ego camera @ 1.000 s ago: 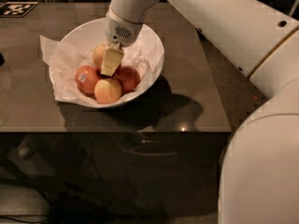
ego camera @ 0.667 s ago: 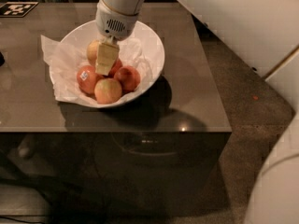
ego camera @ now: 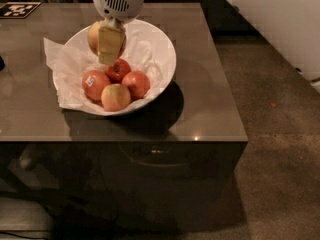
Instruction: Pick apple from white bowl
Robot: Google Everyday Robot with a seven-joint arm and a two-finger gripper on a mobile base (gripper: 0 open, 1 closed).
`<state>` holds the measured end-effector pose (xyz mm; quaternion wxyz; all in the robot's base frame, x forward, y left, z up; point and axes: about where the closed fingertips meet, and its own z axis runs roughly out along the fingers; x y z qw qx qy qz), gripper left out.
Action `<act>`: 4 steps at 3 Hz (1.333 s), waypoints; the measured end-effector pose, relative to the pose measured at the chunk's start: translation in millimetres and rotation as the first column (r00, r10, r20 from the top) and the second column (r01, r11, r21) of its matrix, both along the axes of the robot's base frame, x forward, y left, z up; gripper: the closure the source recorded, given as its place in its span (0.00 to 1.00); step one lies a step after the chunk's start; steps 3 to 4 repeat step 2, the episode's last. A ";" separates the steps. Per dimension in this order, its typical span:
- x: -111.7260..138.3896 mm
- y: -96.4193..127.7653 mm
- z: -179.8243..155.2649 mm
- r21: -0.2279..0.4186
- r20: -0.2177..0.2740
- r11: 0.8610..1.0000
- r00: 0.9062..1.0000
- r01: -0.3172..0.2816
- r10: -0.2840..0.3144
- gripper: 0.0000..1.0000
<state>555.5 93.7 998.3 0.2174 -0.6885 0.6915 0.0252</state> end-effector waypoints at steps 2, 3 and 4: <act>-8.6 -8.3 36.5 -0.021 0.062 0.999 0.998 0.033 -0.031 1.00; -8.6 -8.3 36.5 -0.021 0.062 0.999 0.998 0.033 -0.031 1.00; -8.6 -8.3 36.5 -0.021 0.062 0.999 0.998 0.033 -0.031 1.00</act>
Offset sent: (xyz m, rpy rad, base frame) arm -0.0063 -0.0062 0.0274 -0.0162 -0.0455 -0.0256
